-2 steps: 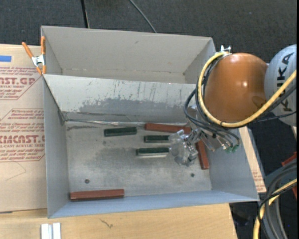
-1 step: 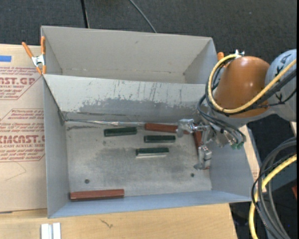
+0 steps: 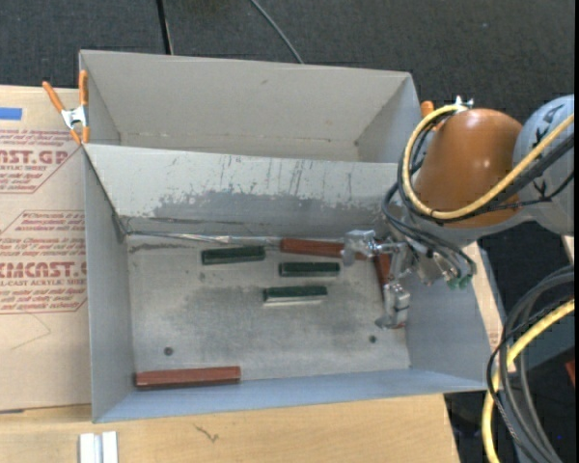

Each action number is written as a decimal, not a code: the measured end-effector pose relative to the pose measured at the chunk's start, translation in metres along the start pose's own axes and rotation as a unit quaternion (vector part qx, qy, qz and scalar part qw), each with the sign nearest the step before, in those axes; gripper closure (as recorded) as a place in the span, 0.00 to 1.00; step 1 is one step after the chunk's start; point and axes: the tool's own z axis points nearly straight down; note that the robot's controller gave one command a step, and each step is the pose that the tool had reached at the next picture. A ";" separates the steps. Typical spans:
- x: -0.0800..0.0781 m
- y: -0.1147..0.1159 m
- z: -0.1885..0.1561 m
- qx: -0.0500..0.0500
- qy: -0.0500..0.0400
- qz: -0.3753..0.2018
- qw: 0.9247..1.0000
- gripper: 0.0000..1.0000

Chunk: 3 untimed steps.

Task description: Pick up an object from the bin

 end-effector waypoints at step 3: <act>-0.072 0.044 0.075 -0.001 -0.003 -0.036 0.999 1.00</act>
Offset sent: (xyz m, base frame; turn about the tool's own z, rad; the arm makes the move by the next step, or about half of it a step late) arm 0.0489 0.0839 -0.0783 -0.1670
